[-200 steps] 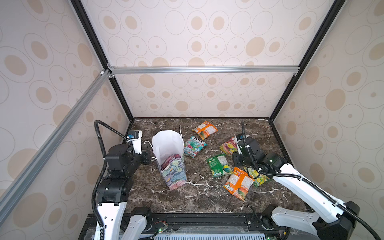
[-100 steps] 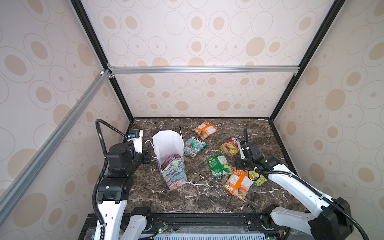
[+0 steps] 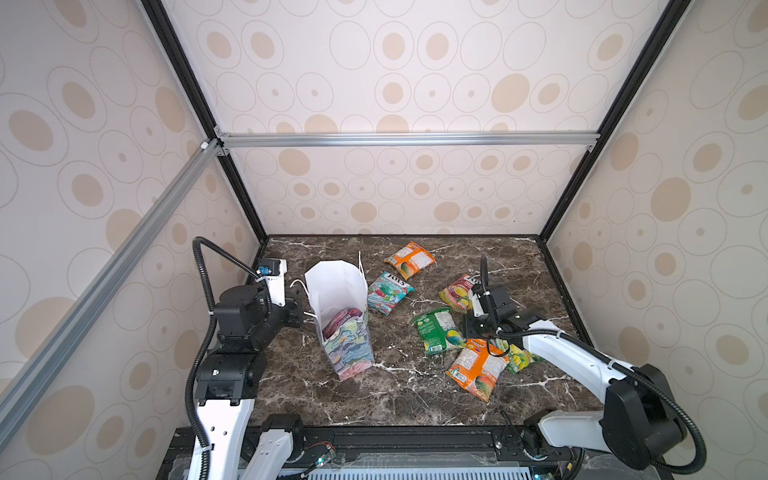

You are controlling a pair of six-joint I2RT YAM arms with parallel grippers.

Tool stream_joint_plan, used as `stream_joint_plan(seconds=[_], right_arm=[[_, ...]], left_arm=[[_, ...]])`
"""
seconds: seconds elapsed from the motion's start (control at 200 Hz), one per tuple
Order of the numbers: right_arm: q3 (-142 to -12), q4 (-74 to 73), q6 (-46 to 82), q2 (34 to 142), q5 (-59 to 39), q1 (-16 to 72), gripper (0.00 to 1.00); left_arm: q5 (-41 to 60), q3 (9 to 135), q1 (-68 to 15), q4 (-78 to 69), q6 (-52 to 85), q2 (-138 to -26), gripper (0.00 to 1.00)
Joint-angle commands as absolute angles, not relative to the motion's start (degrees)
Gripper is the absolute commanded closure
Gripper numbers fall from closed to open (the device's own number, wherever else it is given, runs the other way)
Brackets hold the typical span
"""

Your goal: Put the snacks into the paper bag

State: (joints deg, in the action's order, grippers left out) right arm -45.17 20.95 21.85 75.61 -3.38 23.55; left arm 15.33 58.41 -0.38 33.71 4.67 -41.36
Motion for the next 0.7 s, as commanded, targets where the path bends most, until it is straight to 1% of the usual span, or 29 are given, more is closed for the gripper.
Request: stream_joint_plan(seconds=[0.0,0.115,0.305,0.395,0.515,0.695], right_arm=[[-44.92,15.30,21.77,78.05,-6.37,22.74,0.55],[-45.79,12.48,23.14,81.28,-8.06,21.76,0.54],[-42.85,1.59,27.31,84.59,-12.65,18.54,0.48],[-43.69,0.35,27.51,87.04,-13.24,18.29,0.47],[-44.55,-1.93,27.89,90.34,-14.93,18.25,0.42],[-45.37,-4.30,29.25,93.70,-17.22,18.19,0.41]], left_arm=[[16.01,60.12,-0.35,34.11,4.13,-40.78,0.99],[16.04,60.38,-0.35,34.28,4.13,-41.11,1.00],[15.88,60.39,-0.35,34.29,4.13,-40.76,0.99],[15.93,60.34,-0.35,34.25,4.13,-40.71,1.00],[15.92,60.25,-0.34,34.20,4.13,-40.70,1.00],[15.81,60.38,-0.35,34.28,4.04,-40.69,1.00]])
